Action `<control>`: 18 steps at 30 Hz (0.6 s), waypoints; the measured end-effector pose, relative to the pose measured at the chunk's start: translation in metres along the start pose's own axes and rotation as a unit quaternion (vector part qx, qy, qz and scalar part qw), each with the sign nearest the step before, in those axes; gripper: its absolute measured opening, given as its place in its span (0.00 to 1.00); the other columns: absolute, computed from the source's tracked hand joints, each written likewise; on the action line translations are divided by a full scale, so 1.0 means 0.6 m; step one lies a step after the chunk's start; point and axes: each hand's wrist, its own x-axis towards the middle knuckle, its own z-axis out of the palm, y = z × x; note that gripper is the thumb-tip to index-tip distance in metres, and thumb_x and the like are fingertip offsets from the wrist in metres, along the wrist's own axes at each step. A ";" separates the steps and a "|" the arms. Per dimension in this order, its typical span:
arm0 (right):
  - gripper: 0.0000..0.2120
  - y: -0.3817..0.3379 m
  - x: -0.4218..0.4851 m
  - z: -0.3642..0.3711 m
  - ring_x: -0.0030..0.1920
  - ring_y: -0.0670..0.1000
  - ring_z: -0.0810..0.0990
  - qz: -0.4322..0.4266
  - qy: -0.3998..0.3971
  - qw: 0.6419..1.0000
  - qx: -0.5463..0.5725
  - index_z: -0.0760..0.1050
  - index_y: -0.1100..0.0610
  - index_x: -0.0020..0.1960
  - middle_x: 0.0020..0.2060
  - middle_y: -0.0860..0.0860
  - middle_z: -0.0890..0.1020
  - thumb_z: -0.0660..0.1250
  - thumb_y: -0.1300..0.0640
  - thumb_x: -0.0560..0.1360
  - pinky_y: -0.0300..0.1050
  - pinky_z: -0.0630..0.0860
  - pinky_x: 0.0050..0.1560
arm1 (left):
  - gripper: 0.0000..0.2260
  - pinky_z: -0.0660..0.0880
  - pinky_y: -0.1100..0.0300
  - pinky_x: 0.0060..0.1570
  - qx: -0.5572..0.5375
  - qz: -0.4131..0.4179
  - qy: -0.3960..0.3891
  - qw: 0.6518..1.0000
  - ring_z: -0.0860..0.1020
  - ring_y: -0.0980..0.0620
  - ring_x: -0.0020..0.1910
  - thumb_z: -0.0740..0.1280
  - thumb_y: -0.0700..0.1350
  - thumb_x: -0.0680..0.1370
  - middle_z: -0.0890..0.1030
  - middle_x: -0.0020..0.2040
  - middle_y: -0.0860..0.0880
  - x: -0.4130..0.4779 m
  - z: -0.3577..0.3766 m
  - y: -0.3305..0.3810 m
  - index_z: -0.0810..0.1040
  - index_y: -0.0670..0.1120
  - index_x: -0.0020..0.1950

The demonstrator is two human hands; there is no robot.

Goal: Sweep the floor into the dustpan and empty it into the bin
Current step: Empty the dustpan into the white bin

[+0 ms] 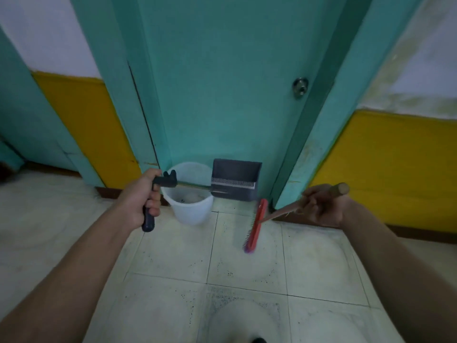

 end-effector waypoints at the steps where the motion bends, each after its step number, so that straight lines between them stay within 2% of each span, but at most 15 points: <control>1: 0.06 -0.001 -0.008 -0.015 0.17 0.45 0.70 -0.006 0.002 1.000 0.011 0.63 0.57 0.37 0.23 0.53 0.72 0.60 0.63 0.68 0.35 0.69 0.16 | 0.17 0.55 0.70 0.17 0.025 0.009 0.000 1.000 0.56 0.58 0.14 0.61 0.53 0.79 0.59 0.18 0.55 0.002 0.018 0.004 0.63 0.50 0.33; 6: 0.09 0.000 -0.027 -0.087 0.17 0.45 0.69 0.005 0.011 0.999 0.048 0.63 0.56 0.34 0.21 0.51 0.70 0.59 0.63 0.71 0.34 0.67 0.15 | 0.16 0.56 0.68 0.18 0.133 0.021 0.001 0.991 0.57 0.57 0.16 0.63 0.53 0.79 0.61 0.20 0.55 0.007 0.088 0.021 0.64 0.50 0.33; 10: 0.12 -0.013 -0.036 -0.160 0.16 0.45 0.69 0.014 0.023 0.997 0.065 0.64 0.58 0.33 0.22 0.52 0.71 0.56 0.61 0.75 0.35 0.67 0.14 | 0.16 0.57 0.65 0.20 0.237 0.052 -0.003 0.970 0.58 0.55 0.19 0.64 0.53 0.78 0.63 0.24 0.52 0.019 0.169 0.029 0.66 0.48 0.35; 14: 0.08 -0.022 -0.047 -0.224 0.18 0.45 0.69 0.001 0.032 0.998 0.050 0.65 0.56 0.33 0.23 0.51 0.71 0.60 0.60 0.70 0.36 0.68 0.16 | 0.16 0.58 0.63 0.24 0.367 0.106 0.020 0.924 0.59 0.52 0.20 0.65 0.54 0.76 0.66 0.26 0.48 0.029 0.254 0.023 0.70 0.44 0.36; 18: 0.09 -0.043 -0.070 -0.266 0.18 0.46 0.69 -0.020 0.057 0.998 0.021 0.65 0.58 0.32 0.22 0.53 0.72 0.59 0.60 0.70 0.35 0.67 0.17 | 0.14 0.59 0.64 0.24 0.468 0.154 0.035 0.869 0.60 0.52 0.20 0.63 0.52 0.75 0.66 0.26 0.47 0.040 0.313 0.009 0.69 0.44 0.34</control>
